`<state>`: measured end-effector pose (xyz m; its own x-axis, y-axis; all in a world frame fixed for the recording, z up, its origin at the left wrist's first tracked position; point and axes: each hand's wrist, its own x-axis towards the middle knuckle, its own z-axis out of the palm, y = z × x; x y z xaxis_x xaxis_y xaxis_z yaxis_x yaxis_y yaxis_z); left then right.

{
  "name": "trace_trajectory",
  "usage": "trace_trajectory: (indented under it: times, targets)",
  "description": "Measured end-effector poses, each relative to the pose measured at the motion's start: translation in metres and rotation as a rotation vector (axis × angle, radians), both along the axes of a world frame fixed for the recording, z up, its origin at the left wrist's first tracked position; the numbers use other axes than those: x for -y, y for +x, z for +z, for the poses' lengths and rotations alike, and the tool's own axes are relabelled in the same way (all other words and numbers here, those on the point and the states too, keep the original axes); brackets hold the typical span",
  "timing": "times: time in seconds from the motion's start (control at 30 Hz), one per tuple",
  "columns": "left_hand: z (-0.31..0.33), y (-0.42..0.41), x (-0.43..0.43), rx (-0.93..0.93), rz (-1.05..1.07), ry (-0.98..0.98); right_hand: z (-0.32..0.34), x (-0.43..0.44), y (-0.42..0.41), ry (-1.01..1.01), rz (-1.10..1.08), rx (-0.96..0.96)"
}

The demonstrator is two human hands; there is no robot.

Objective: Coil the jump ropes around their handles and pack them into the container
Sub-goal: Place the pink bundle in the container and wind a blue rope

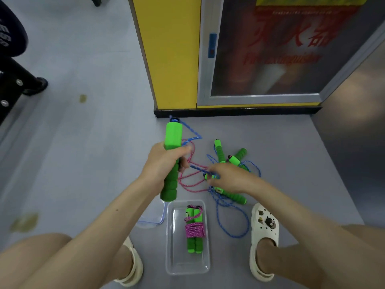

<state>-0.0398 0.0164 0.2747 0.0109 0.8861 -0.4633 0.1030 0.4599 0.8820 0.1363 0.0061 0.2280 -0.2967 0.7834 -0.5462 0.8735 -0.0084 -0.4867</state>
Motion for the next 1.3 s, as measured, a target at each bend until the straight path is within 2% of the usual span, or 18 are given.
trace_trajectory:
  times: [0.1, 0.17, 0.23, 0.3, 0.37, 0.43, 0.6, 0.73, 0.83, 0.93, 1.07, 1.2, 1.3]
  targets:
    - [-0.004, -0.022, -0.009, -0.151, 0.148, 0.06, -0.004, -0.005, 0.009, -0.001, -0.035, 0.09]
    - [-0.007, -0.039, -0.016, -0.046, 0.278, 0.014, -0.013, -0.007, 0.016, -0.018, -0.062, 0.109]
    - [-0.01, -0.051, -0.02, 0.149, 0.374, -0.071, -0.018, -0.008, 0.022, 0.019, -0.081, 0.13]
    - [-0.014, -0.056, -0.019, 0.264, 0.399, -0.101, -0.018, -0.008, 0.025, 0.1, -0.144, 0.103]
    - [-0.017, -0.056, -0.014, 0.253, 0.343, -0.053, -0.014, -0.01, 0.024, 0.182, -0.249, 0.011]
    - [-0.018, -0.052, -0.01, 0.146, 0.244, 0.047, -0.008, -0.013, 0.022, 0.203, -0.397, -0.136]
    - [-0.018, -0.036, -0.005, -0.277, -0.05, 0.344, 0.013, -0.016, 0.011, -0.019, -0.8, -0.578]
    - [-0.03, -0.018, 0.001, -0.322, -0.166, 0.309, 0.024, -0.018, 0.007, -0.158, -0.944, -0.813]
    - [-0.035, -0.005, 0.005, -0.268, -0.196, 0.273, 0.03, -0.017, 0.002, -0.229, -0.888, -0.9]
    - [-0.037, 0.008, 0.005, -0.146, -0.207, 0.201, 0.031, -0.015, -0.005, -0.245, -0.802, -0.898]
    - [-0.037, 0.018, 0.001, -0.014, -0.225, 0.076, 0.025, -0.017, -0.003, -0.152, -0.799, -0.864]
    - [-0.035, 0.025, 0.0, 0.017, -0.188, 0.061, 0.02, -0.02, 0.005, -0.036, -0.823, -0.881]
    - [-0.032, 0.03, -0.001, 0.107, -0.011, 0.024, 0.012, -0.022, 0.013, 0.037, -0.766, -0.595]
